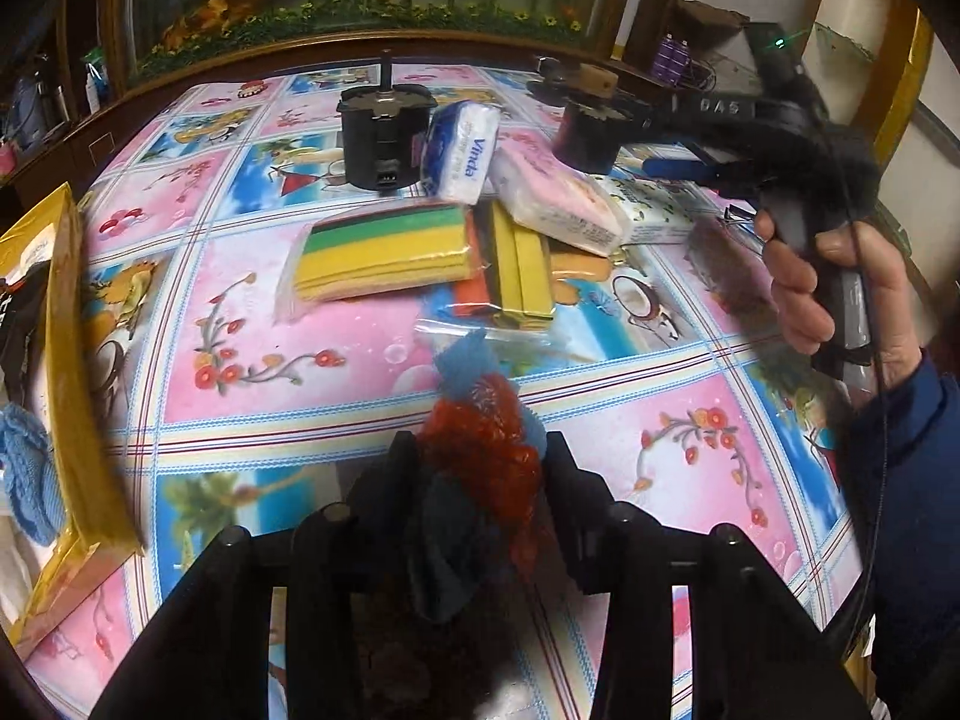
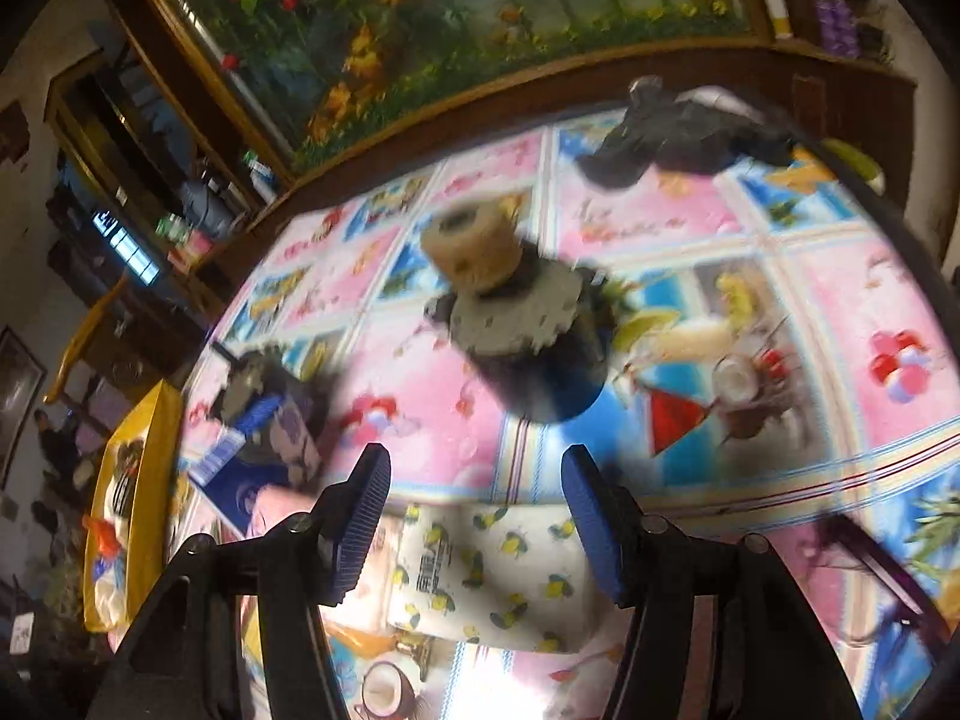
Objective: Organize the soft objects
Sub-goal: 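Grasp the red bag with blue cloth with the left tool while the right tool grasps the white tissue pack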
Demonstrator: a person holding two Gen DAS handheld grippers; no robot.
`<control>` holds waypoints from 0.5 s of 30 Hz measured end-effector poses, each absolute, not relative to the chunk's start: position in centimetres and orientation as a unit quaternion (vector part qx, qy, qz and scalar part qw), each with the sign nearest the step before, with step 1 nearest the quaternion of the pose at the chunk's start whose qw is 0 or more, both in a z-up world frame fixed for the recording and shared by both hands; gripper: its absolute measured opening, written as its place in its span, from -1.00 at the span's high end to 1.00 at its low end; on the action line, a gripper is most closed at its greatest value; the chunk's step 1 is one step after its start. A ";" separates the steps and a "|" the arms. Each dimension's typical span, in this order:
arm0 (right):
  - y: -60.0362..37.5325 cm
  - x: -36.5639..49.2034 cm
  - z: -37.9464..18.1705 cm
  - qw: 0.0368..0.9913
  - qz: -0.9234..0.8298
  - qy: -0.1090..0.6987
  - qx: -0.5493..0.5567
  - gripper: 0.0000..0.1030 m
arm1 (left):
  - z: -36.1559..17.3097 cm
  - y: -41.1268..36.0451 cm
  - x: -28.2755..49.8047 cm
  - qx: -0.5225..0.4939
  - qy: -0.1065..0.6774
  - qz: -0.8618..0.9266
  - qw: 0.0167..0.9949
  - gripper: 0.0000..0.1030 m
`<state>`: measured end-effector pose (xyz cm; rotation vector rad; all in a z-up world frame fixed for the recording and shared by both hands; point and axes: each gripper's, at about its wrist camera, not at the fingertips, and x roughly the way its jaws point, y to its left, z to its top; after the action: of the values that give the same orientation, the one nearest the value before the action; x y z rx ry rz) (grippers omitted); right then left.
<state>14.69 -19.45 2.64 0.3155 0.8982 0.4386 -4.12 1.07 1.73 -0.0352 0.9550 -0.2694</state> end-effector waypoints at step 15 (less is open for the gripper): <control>-14.6 5.7 2.4 0.845 0.238 0.467 -0.106 -0.51 | 1.6 0.8 -4.0 -0.018 0.452 -0.120 0.884 0.21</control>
<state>5.74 -14.62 2.41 -0.2244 0.9860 0.5017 -4.03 0.78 1.59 -0.0371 0.9409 -0.2497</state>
